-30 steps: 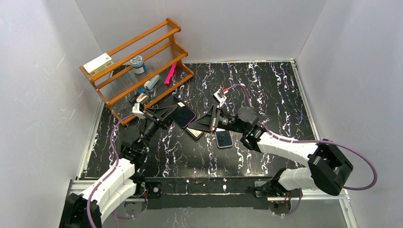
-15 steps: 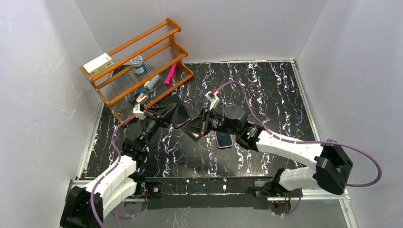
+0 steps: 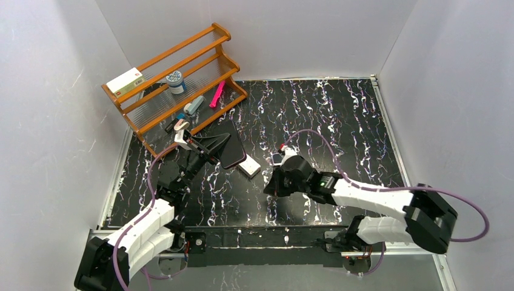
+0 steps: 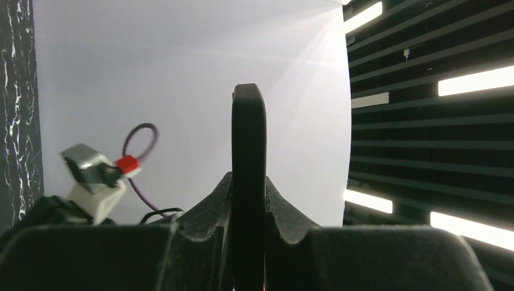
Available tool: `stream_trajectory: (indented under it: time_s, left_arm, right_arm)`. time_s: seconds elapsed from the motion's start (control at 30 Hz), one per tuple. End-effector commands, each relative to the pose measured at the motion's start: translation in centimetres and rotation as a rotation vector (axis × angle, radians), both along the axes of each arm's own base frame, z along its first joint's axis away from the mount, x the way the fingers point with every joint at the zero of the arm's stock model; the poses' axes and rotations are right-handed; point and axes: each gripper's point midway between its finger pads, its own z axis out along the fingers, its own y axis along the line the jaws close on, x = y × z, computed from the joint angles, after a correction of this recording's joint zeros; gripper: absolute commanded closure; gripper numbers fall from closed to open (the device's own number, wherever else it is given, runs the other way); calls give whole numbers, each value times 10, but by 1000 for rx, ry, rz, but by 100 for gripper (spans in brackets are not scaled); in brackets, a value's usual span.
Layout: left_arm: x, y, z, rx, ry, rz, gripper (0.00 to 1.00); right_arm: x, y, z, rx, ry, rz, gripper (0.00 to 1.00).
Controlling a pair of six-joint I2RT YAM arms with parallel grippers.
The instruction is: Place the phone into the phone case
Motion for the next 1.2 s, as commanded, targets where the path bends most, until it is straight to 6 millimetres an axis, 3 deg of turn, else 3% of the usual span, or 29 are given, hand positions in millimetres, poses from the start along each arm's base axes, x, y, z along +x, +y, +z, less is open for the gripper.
stream_trajectory:
  time_s: [0.0,0.17,0.33,0.53,0.67,0.8,0.97,1.0,1.1,1.17]
  left_arm:
    - [-14,4,37,-34,-146,-2,100]
    - [-15,-5,20,50,-156,-21,100]
    - [-18,-20,-14,204,-164,-87,100]
    - [-27,-30,-30,321,-228,-147,100]
    - [-33,-35,-35,362,-259,-190,100]
    - [-36,-38,-39,393,-285,-212,100]
    - [-41,-40,-40,416,-313,-237,100]
    - [-42,-40,-39,421,-323,-242,100]
    - [-46,-42,-41,444,-347,-261,100]
    - [-48,-42,-42,450,-353,-267,100]
  right_arm:
    - [9,14,77,227,-170,21,80]
    - [1,16,140,407,-260,63,43]
    - [-1,7,184,493,-310,40,15]
    - [-2,7,209,541,-311,27,8]
    - [-9,24,217,578,-271,95,8]
    - [-16,42,210,597,-207,167,14]
    - [-8,51,183,552,-143,133,28]
    - [-7,52,179,549,-134,129,37]
    - [-7,54,173,553,-127,129,80]
    - [-6,54,174,558,-131,127,96]
